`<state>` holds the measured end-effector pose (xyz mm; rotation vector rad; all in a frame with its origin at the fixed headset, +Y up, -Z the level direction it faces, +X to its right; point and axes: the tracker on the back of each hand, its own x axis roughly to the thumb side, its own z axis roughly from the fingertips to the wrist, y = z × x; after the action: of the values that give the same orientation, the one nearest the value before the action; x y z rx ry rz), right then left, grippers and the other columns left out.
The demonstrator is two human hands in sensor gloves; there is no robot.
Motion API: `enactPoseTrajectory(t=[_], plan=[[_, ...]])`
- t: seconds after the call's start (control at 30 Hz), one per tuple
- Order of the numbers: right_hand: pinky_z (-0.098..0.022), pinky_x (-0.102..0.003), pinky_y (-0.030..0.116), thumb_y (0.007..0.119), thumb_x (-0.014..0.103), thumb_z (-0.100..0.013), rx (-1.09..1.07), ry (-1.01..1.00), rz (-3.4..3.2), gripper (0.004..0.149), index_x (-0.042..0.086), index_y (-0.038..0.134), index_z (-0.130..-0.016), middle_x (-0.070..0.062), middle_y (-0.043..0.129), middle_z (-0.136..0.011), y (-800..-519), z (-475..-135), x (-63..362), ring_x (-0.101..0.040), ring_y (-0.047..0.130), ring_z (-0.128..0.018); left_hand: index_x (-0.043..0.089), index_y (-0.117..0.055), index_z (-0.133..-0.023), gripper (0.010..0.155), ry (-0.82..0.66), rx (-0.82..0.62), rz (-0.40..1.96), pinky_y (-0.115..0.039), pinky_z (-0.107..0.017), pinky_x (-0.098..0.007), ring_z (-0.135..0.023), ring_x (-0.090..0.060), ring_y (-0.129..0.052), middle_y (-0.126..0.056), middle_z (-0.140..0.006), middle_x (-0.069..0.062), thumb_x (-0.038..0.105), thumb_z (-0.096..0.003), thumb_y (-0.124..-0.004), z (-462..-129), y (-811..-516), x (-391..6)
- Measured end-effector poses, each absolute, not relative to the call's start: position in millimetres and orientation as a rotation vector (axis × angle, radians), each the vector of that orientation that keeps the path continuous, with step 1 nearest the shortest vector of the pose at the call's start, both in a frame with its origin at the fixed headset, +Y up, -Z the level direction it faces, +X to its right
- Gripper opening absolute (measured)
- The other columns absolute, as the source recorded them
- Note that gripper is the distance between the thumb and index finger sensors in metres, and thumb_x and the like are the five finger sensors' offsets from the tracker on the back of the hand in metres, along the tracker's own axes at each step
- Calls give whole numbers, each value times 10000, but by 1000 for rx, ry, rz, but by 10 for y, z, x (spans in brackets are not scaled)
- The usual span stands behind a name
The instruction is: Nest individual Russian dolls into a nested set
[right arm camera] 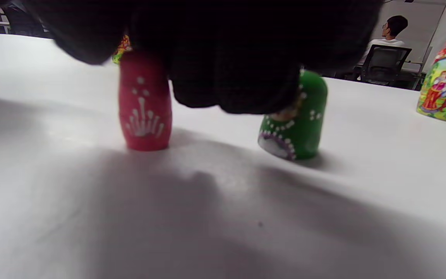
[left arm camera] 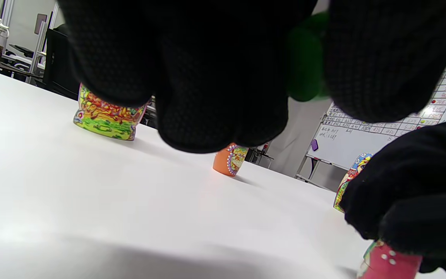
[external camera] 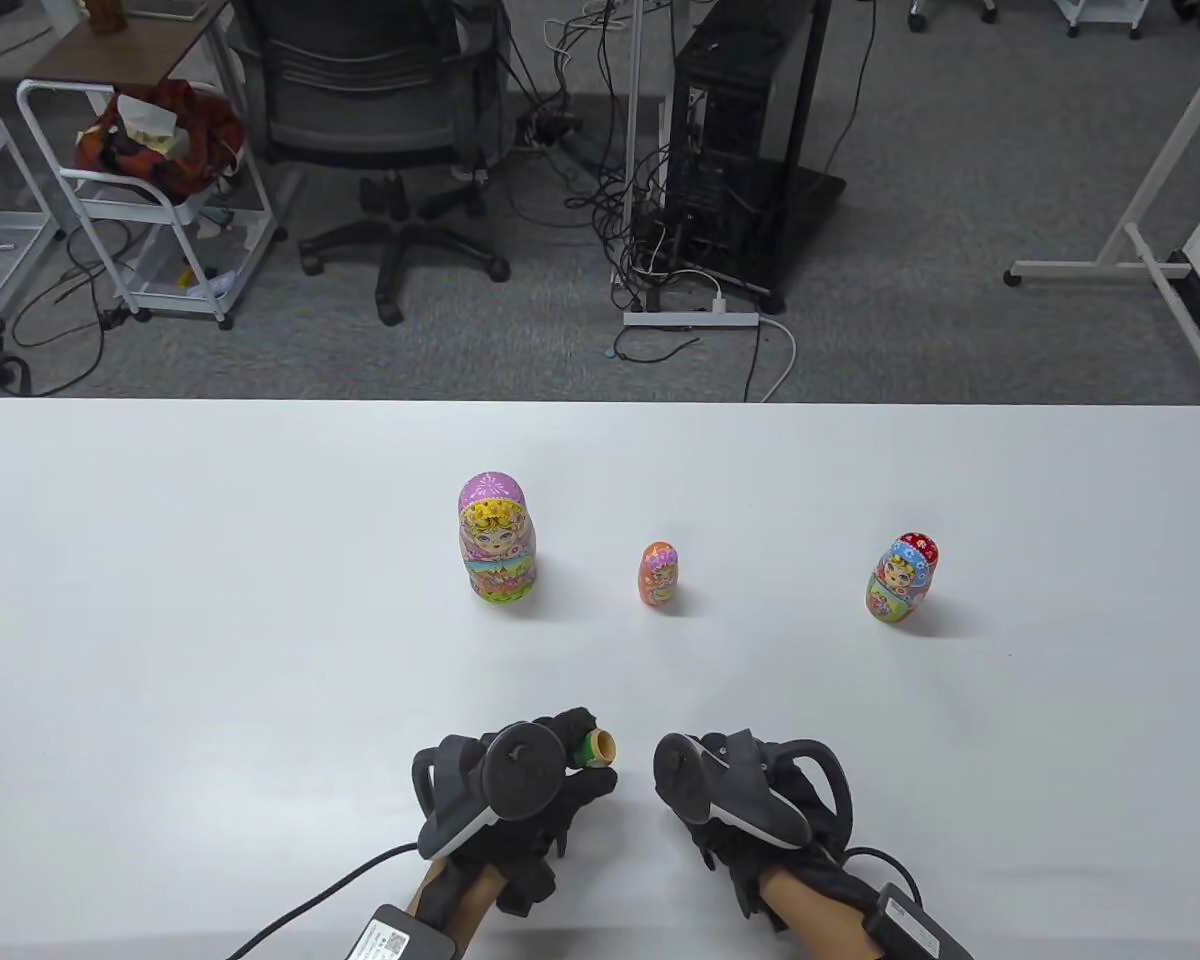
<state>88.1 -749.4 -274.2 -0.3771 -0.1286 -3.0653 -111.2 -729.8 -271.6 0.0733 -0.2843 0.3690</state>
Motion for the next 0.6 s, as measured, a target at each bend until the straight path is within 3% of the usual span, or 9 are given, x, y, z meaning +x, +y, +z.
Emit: enactPoseTrajectory(t=[0.4, 0.6], plan=[[-488, -420, 827, 834, 416, -455, -365, -159, -3291, 437, 269, 744, -858, -57, 888, -833, -7329, -2812, 1046, -216, 978, -586, 202, -825, -881, 695, -299, 55, 345, -874, -536, -415, -561, -110, -1063, -1042, -699, 41, 603, -317, -888, -2727, -7305, -1093], [-535, -420, 804, 843, 394, -448, -585, -12, -3597, 461, 275, 709, -873, -48, 827, -893, -7112, -2787, 1184, -206, 943, -645, 202, -816, -891, 696, -302, 44, 346, -869, -544, -418, -575, -114, -1059, -1034, -715, 38, 596, -322, -887, -2722, -7306, -1082]])
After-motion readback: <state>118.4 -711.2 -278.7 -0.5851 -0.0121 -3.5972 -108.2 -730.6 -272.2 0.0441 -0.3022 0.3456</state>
